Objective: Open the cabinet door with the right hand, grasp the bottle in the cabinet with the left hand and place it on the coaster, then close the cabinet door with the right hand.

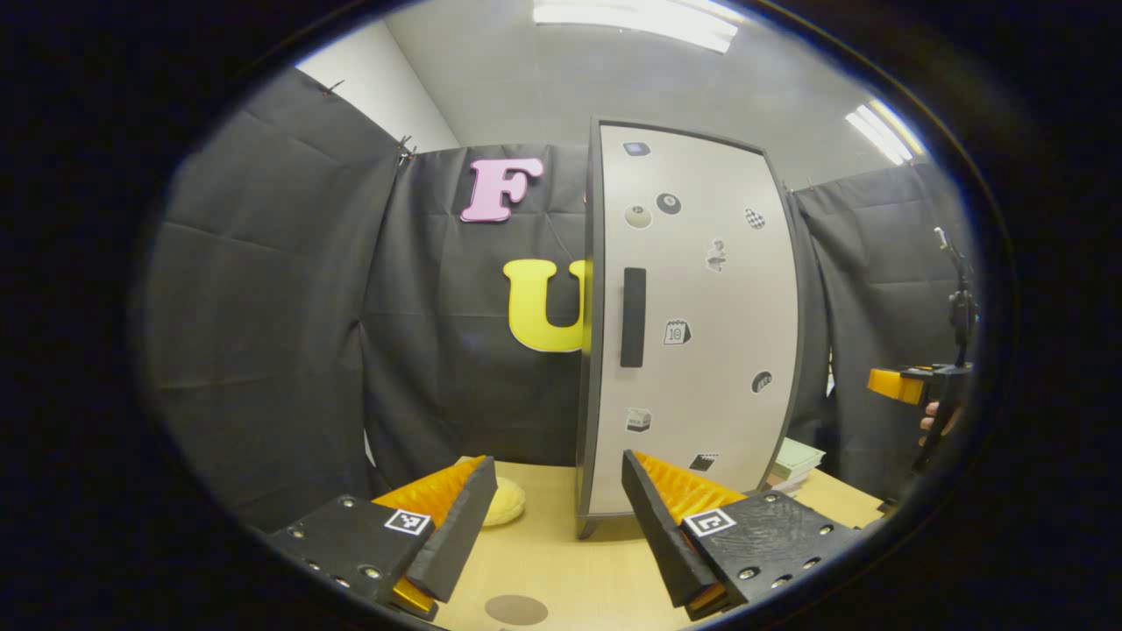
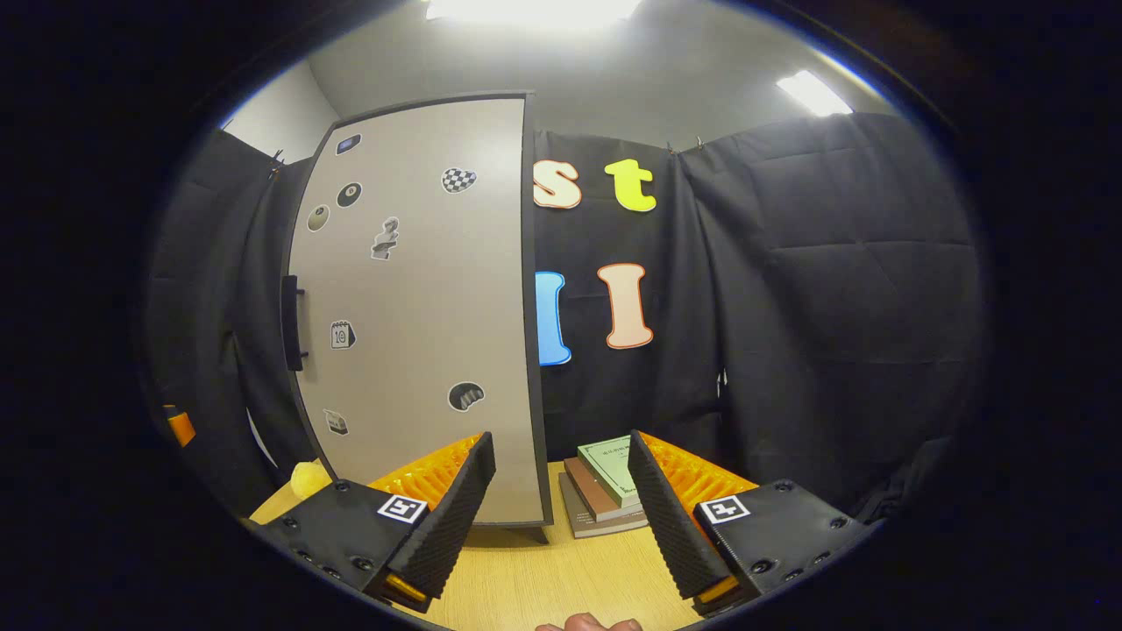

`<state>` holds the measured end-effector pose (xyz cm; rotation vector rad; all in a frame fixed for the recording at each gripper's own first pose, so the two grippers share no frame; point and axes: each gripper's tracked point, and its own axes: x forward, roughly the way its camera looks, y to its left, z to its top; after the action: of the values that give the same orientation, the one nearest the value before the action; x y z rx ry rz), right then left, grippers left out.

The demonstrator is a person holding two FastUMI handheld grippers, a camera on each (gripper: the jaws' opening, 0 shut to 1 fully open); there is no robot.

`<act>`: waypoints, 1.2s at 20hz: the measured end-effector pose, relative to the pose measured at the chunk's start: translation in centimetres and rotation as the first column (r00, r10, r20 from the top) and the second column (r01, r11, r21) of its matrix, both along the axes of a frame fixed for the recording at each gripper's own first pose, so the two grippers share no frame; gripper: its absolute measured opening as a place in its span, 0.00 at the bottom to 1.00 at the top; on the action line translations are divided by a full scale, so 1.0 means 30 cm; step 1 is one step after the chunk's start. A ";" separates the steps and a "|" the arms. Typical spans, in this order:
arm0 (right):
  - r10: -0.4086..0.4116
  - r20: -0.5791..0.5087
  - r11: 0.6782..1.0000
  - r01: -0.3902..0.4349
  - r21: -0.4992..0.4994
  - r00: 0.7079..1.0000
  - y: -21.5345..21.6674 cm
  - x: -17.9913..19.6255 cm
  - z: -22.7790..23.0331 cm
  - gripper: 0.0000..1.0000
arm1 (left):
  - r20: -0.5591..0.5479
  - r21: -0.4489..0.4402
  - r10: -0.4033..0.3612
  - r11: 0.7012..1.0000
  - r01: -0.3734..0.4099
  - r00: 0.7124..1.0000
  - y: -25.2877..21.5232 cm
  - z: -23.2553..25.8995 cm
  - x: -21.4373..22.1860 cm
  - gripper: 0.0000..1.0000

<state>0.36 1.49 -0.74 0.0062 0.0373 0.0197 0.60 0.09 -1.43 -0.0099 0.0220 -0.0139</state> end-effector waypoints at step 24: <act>0.260 0.100 0.965 -0.261 0.003 0.961 0.430 0.154 0.318 0.95 | -0.076 -0.035 0.057 0.998 -0.060 0.996 0.096 -0.182 -0.089 0.86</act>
<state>4.97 14.39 8.81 0.0164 -0.0615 0.2841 -2.06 2.97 -6.89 -0.0487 0.0961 0.0446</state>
